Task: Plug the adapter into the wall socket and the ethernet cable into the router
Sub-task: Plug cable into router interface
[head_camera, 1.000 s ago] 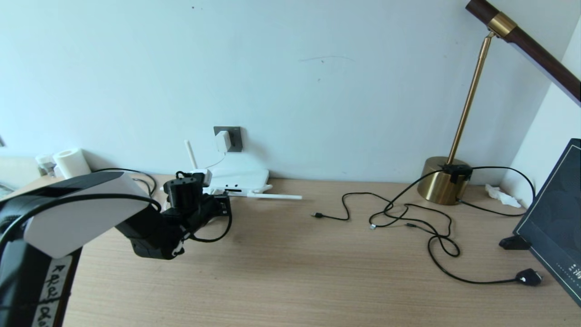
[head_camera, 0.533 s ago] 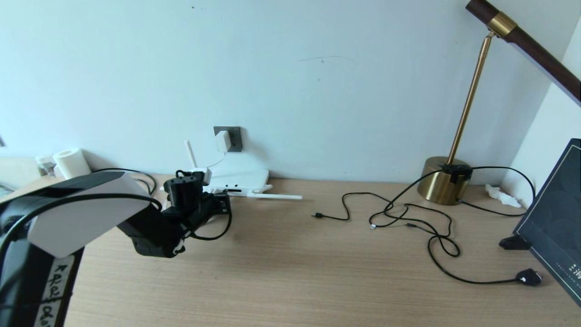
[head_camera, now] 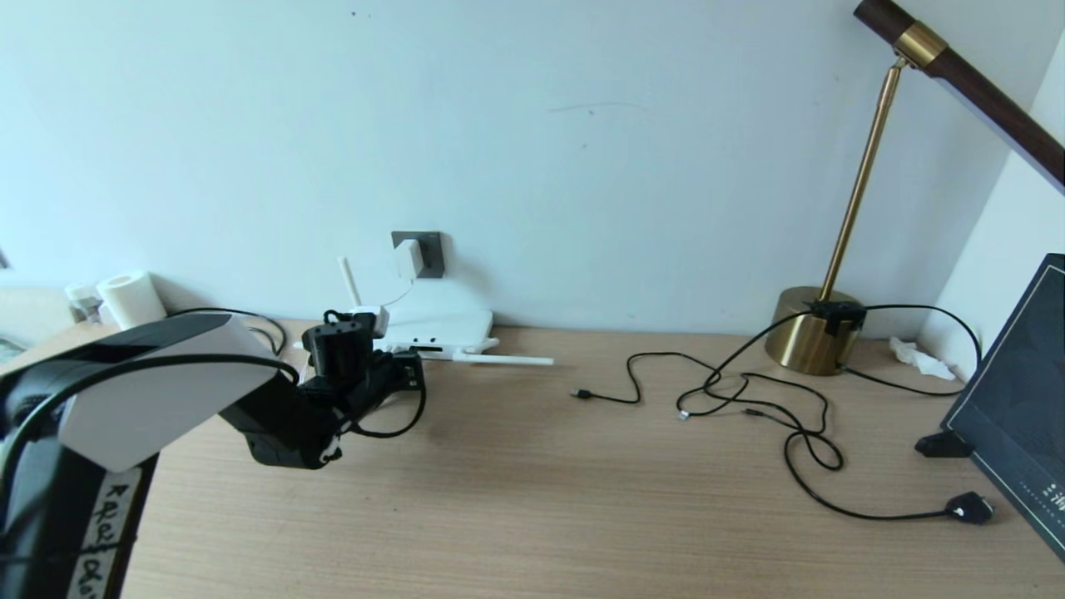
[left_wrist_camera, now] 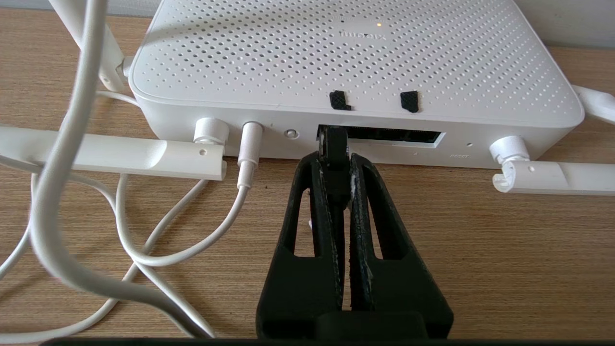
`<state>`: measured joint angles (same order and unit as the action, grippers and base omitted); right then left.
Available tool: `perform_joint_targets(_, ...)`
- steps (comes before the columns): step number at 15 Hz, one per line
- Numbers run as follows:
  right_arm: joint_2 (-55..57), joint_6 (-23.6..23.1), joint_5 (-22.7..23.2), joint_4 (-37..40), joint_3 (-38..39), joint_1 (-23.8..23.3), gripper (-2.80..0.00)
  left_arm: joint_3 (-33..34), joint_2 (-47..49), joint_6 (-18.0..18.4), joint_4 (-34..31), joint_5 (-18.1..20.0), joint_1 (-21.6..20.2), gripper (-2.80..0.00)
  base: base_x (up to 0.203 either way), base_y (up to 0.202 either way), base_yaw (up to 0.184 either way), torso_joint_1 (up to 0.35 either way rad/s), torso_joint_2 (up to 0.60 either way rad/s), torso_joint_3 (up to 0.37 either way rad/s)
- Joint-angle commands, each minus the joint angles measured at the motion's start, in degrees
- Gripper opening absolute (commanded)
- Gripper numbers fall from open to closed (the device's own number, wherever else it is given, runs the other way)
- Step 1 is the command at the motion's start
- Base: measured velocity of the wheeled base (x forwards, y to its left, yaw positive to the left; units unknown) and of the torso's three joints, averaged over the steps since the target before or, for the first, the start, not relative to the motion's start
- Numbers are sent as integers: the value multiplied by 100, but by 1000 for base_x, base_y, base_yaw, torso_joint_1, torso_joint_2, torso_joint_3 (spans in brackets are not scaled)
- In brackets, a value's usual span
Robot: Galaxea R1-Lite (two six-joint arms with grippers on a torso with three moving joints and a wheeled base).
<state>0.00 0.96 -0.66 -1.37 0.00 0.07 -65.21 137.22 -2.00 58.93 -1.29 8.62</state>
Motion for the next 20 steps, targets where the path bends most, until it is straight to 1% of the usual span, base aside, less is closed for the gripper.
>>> perform_joint_targets(1,0,0,4,-4,62,1,0,-27,42,-2,31,-3,7,-280,0,0,0,0,0,0)
perform_joint_targets(15,0,0,-4,-4,66,1,0,-107,-2,-2,7,-11,17,-280,0,0,0,0,0,0)
perform_joint_targets(20,0,-1,4,-4,62,1,0,-229,-11,-2,-145,-11,26,-280,0,0,0,0,0,0)
